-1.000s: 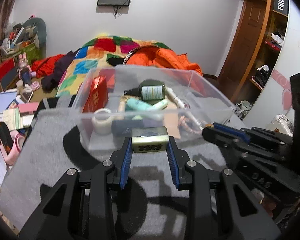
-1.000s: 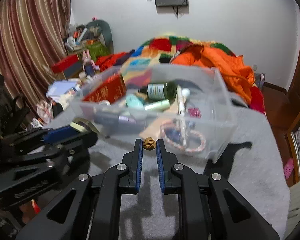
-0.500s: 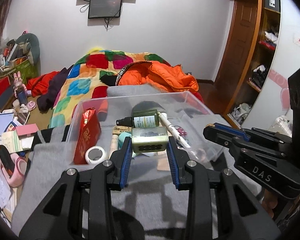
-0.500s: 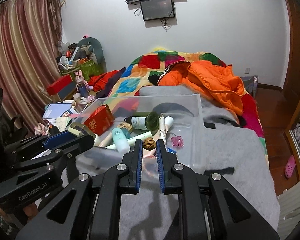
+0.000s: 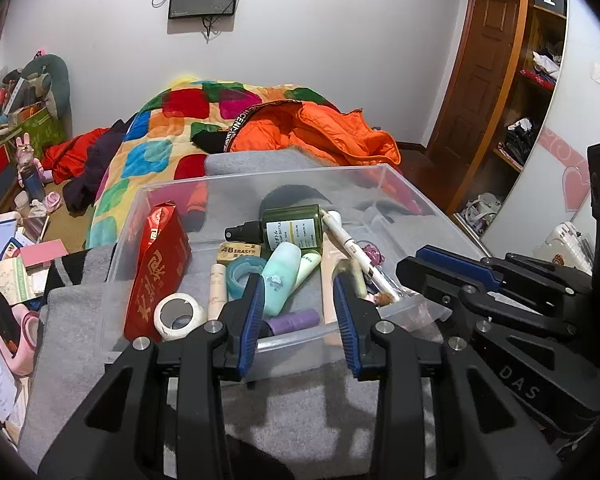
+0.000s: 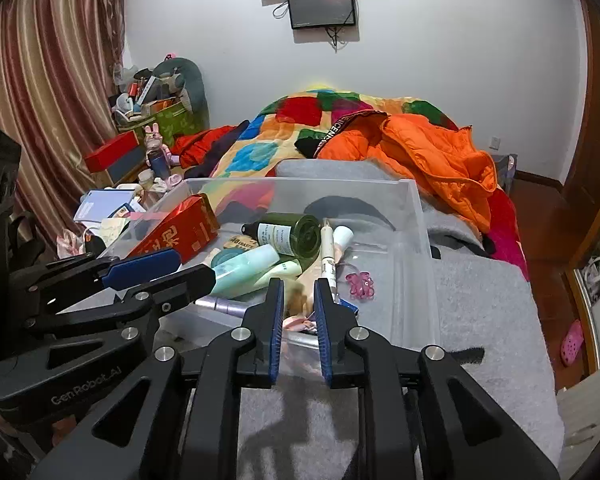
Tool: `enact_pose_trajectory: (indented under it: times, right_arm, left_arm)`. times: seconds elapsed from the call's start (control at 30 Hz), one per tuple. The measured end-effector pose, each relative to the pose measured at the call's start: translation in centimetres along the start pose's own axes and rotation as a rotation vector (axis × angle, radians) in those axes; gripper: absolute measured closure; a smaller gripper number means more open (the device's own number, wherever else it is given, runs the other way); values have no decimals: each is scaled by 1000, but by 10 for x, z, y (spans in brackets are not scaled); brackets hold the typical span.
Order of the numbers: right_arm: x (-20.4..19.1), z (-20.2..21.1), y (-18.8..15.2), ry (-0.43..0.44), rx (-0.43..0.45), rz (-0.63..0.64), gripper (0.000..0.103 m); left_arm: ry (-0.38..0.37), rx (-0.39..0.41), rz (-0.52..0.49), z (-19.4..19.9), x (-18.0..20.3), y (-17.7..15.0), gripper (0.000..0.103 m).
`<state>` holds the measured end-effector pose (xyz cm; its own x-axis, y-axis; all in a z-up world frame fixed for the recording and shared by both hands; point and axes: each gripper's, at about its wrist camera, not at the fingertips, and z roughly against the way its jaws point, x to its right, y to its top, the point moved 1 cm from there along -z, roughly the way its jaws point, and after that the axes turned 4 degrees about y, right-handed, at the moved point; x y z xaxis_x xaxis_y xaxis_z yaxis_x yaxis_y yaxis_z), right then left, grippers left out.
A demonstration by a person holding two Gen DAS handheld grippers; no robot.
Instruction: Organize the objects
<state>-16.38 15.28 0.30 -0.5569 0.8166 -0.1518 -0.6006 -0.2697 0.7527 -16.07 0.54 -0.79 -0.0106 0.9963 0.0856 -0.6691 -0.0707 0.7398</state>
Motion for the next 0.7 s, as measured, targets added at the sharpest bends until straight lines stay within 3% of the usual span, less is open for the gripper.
enact_pose_trajectory:
  times: [0.27, 0.4, 0.53, 0.7]
  right_arm:
    - [-2, 20, -2, 21, 28, 9, 71]
    - [-4, 35, -6, 0, 56, 25, 54]
    - [-5, 52, -10, -11, 92, 39, 43]
    - [-6, 68, -14, -28, 127, 42, 27]
  left_arm:
    - [14, 48, -22, 23, 2, -3, 52]
    - [17, 68, -46, 37, 2, -6, 47]
    - [40, 93, -54, 50, 0, -11, 24]
    - [48, 113, -49, 65, -7, -18, 9]
